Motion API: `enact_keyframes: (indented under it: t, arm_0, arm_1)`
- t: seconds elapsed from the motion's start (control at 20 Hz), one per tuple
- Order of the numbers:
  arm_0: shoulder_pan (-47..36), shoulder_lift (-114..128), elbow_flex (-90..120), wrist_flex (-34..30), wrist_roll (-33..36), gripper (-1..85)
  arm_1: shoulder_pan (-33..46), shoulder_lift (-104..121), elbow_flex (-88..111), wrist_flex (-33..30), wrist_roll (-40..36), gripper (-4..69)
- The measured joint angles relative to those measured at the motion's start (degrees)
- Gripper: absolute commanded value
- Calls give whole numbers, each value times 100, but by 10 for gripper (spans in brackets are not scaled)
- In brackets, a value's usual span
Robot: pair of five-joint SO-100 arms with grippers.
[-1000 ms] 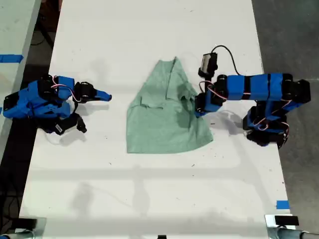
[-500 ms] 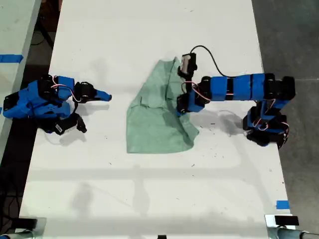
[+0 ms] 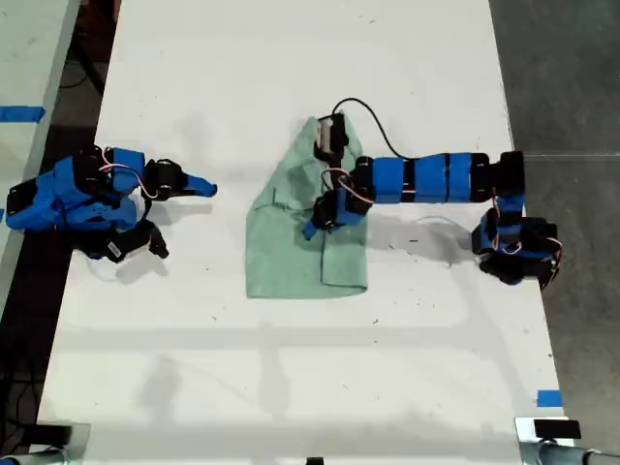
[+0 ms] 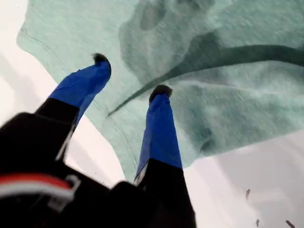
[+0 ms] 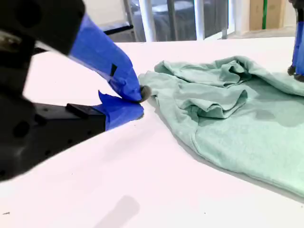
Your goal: Fold t shirt
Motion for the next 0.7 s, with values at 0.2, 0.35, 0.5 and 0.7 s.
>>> enact_keyframes:
  t: [0.2,0.35,0.5,0.7]
  arm_0:
    - [0,0,0,0,0,0]
    - [0,0,0,0,0,0]
    - [0,0,0,0,0,0]
    - [0,0,0,0,0,0]
  arm_1:
    - [9,668,132,554,-9,-15]
    - [114,1916,870,914,62,-15]
    - [325,3744,2760,624,272,-15]
    - [510,6970,6495,-457,791,-15]
